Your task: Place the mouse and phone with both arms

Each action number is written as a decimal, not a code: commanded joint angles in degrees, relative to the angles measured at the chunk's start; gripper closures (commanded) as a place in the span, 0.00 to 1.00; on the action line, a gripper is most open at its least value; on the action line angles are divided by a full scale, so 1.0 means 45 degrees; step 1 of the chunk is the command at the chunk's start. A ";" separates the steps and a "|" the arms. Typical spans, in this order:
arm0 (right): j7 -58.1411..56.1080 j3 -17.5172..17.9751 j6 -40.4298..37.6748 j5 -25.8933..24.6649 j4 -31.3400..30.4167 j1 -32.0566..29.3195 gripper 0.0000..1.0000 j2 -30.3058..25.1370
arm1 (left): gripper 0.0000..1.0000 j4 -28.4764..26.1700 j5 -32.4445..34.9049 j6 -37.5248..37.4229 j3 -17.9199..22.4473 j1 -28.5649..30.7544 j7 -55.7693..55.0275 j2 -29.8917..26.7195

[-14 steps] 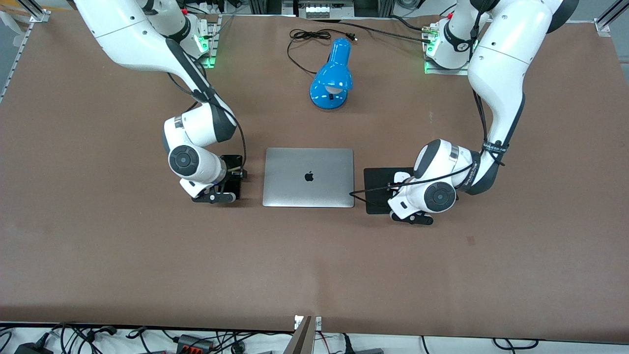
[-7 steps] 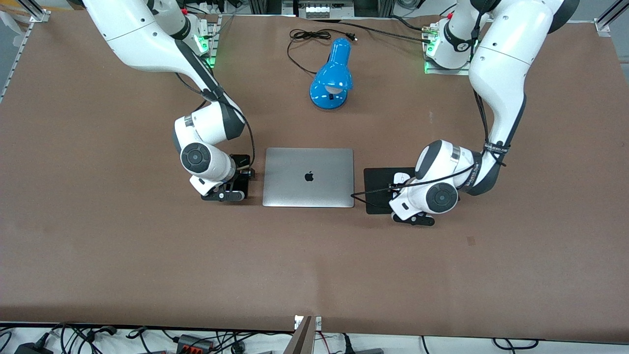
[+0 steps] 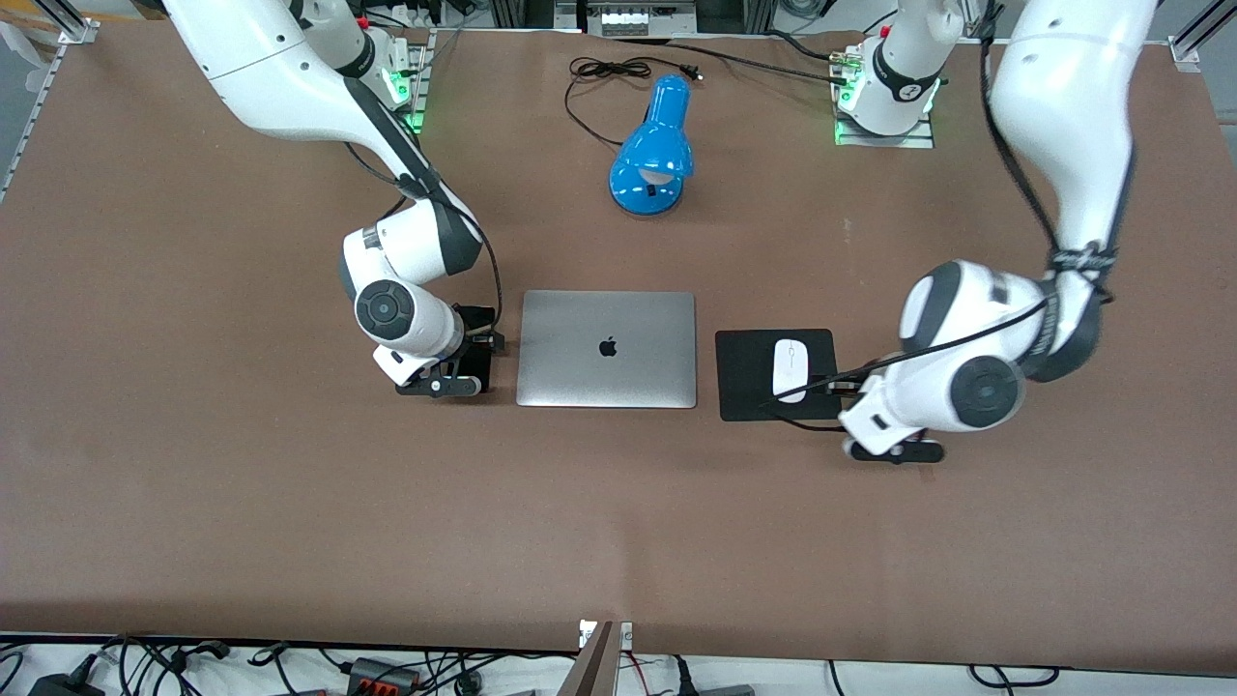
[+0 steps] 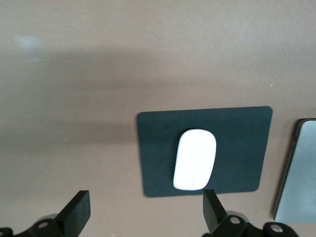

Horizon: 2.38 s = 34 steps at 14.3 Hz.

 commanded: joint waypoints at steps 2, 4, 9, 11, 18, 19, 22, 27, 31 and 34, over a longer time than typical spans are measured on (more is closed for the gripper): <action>-0.0092 -0.0178 -0.1533 -0.0112 0.0622 -0.0004 0.00 -0.1775 | 0.00 -0.0387 0.0130 -0.1166 -0.0046 0.1162 0.0551 -0.2390; -0.0150 -0.0237 -0.3210 -0.0151 0.1829 -0.0217 0.00 -0.2460 | 0.00 -0.0367 -0.0045 -0.1789 -0.0105 0.1731 0.0377 -0.3252; -0.1009 -0.0237 -0.7258 -0.0093 0.5912 -0.1719 0.00 -0.2638 | 0.00 -0.0347 -0.0027 -0.3392 -0.0124 0.2573 0.0474 -0.5148; -0.1398 -0.0237 -0.7901 -0.0035 0.6618 -0.2305 0.00 -0.2638 | 0.00 -0.0600 -0.0065 -0.3823 -0.0164 0.2477 0.0493 -0.5519; -0.4012 -0.1308 -0.8823 0.0005 0.7285 -0.3676 0.00 -0.3731 | 0.00 -0.3219 -0.0105 -0.3316 0.0184 0.1933 0.0493 -0.7455; -0.4675 -0.1621 -0.8824 0.0024 0.7285 -0.3734 0.00 -0.3771 | 0.00 -0.3219 -0.0124 -0.3297 0.0923 0.1252 0.0493 -0.7455; -0.5561 -0.1878 -0.8824 0.0063 0.7208 -0.4201 0.00 -0.4024 | 0.00 -0.3121 -0.0143 -0.3258 0.1360 0.0717 -0.0790 -0.7357; -0.5659 -0.1897 -0.8124 -0.0112 0.5124 -0.4301 0.00 -0.5407 | 0.00 -0.2517 0.0051 -0.3238 0.1302 0.0698 -0.1070 -0.7182; -0.5815 -0.1897 -0.7204 -0.0132 0.2446 -0.4320 0.00 -0.7166 | 0.00 -0.2476 -0.0045 -0.3083 0.1339 0.0756 0.1669 -0.7220; -0.6147 -0.1878 -0.7359 -0.0112 0.1954 -0.4301 0.00 -0.7501 | 0.00 -0.2477 -0.0046 -0.2926 0.1399 0.0835 0.2020 -0.7337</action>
